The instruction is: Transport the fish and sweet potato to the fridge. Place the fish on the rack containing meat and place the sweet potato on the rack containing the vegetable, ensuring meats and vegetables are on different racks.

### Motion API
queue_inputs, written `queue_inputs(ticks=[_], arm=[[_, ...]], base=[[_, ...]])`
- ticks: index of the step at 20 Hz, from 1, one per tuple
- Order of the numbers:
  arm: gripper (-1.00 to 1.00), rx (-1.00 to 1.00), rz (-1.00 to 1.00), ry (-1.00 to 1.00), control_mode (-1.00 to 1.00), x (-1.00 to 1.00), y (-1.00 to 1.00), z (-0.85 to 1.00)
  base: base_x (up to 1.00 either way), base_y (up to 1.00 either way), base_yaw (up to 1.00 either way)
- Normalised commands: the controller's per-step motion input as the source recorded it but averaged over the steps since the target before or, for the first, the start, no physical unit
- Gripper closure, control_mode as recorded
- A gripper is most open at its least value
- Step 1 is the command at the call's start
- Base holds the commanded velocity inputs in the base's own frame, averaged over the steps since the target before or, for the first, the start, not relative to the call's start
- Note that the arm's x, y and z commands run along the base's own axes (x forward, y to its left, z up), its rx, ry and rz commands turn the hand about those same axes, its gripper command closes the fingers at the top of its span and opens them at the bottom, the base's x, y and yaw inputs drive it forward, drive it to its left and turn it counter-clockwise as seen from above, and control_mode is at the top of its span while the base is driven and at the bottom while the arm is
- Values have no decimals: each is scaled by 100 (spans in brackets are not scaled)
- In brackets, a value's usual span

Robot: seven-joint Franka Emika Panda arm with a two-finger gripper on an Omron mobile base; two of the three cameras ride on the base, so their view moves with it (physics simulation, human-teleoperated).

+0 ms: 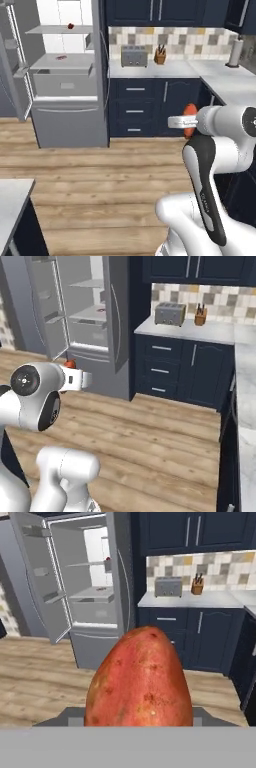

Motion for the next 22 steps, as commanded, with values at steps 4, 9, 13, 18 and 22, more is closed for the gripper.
queue_inputs(ticks=[4,9,13,18,22], arm=[[100,0,0,0,100,0,0,0],[100,0,0,0,100,0,0,0],[100,0,0,0,100,0,0,0],[100,0,0,0,100,0,0,0],[100,0,0,0,100,0,0,0]], base=[[100,20,0],[100,34,3],[100,-20,20],[100,4,10],[100,88,0]])
